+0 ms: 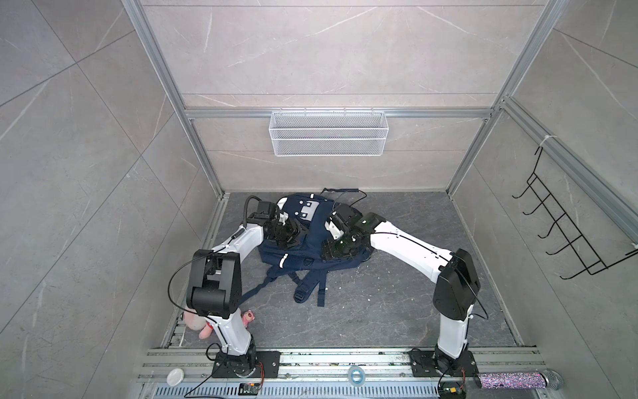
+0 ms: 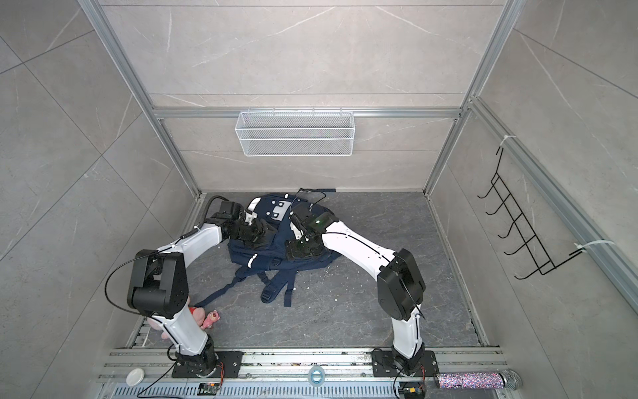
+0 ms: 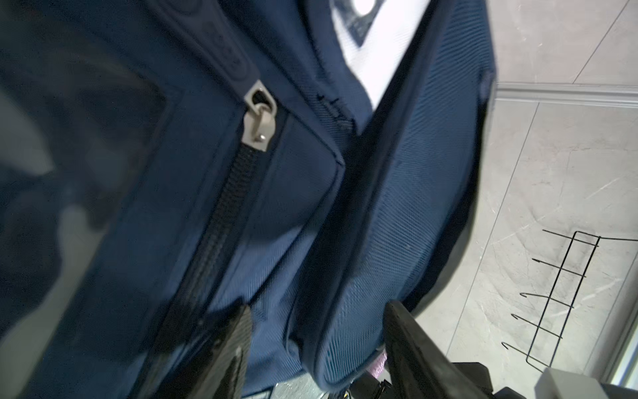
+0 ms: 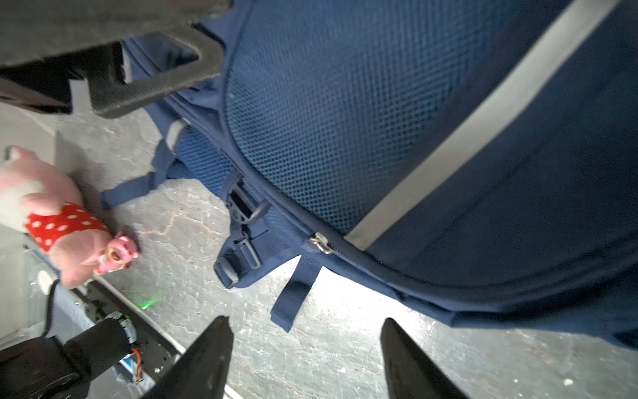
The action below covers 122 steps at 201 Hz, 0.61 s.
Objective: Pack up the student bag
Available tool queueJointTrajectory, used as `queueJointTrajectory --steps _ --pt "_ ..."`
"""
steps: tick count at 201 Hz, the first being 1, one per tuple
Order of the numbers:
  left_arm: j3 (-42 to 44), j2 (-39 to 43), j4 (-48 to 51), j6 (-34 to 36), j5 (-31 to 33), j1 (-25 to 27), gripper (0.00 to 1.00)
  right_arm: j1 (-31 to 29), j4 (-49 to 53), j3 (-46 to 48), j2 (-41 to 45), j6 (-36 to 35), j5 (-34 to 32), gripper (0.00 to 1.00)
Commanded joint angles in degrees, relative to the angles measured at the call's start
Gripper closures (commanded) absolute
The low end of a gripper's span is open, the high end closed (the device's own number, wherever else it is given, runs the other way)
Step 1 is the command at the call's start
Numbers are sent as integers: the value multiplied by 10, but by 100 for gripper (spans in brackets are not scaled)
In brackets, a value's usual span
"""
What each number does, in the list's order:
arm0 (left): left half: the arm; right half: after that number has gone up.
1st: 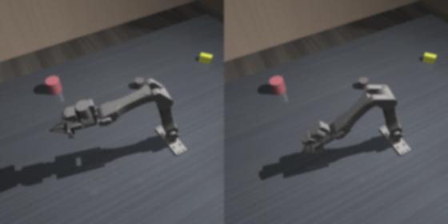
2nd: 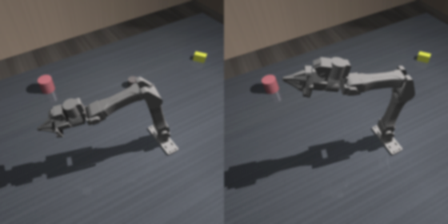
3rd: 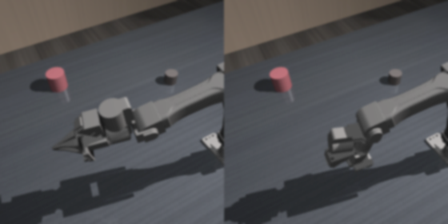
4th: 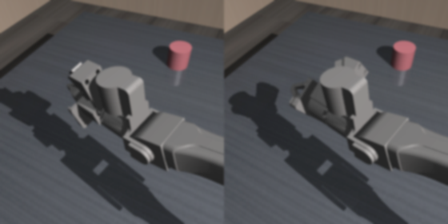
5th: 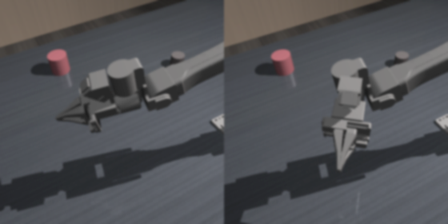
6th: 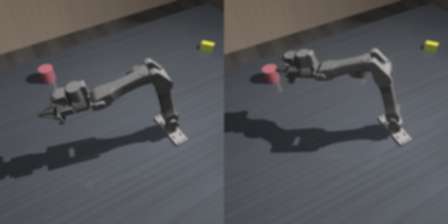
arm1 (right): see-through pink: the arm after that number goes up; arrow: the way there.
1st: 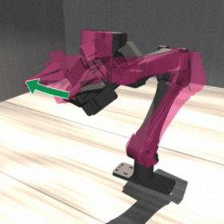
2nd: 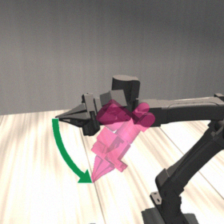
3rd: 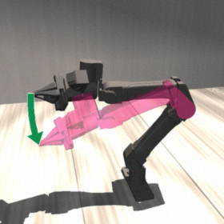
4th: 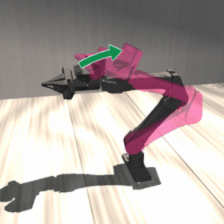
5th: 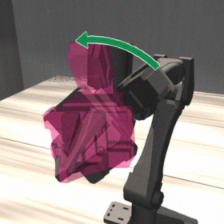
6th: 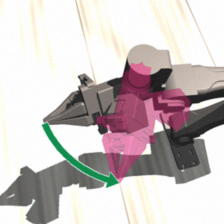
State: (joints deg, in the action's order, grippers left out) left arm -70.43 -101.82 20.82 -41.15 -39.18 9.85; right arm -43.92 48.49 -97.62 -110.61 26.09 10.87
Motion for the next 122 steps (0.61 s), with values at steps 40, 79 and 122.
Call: queueJointTrajectory --steps 40,79,122 --pt "16 -5 -83 -12 -76 11 53 -10 -20 -17 -49 27 -45 40" --pt "20 -2 -82 -8 -90 19 62 -10 -8 -70 -100 37 -72 49" --pt "32 6 -90 -11 -101 24 66 -10 -11 -61 -113 51 -98 59"
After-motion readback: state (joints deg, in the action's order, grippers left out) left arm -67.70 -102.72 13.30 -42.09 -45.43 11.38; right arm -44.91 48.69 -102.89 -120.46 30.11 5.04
